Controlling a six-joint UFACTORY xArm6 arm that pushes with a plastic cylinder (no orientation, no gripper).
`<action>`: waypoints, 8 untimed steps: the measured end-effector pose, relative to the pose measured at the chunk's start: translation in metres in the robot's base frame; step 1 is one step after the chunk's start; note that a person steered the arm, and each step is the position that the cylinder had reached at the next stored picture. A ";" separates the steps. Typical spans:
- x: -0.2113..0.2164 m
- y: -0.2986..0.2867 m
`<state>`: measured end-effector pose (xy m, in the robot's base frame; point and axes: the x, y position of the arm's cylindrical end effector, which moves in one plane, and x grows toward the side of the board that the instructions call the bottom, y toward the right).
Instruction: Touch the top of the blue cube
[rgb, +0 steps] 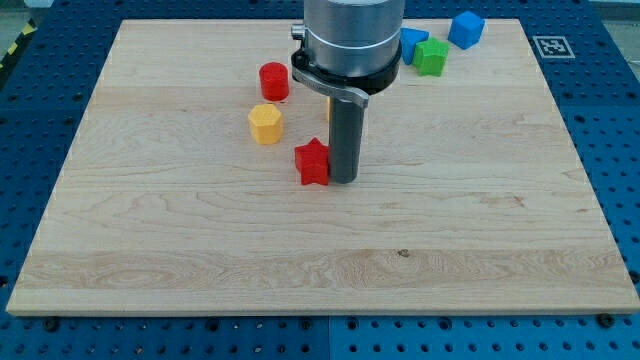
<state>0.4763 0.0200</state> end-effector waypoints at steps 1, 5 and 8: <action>0.002 0.018; -0.115 0.235; -0.269 0.274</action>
<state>0.2075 0.2940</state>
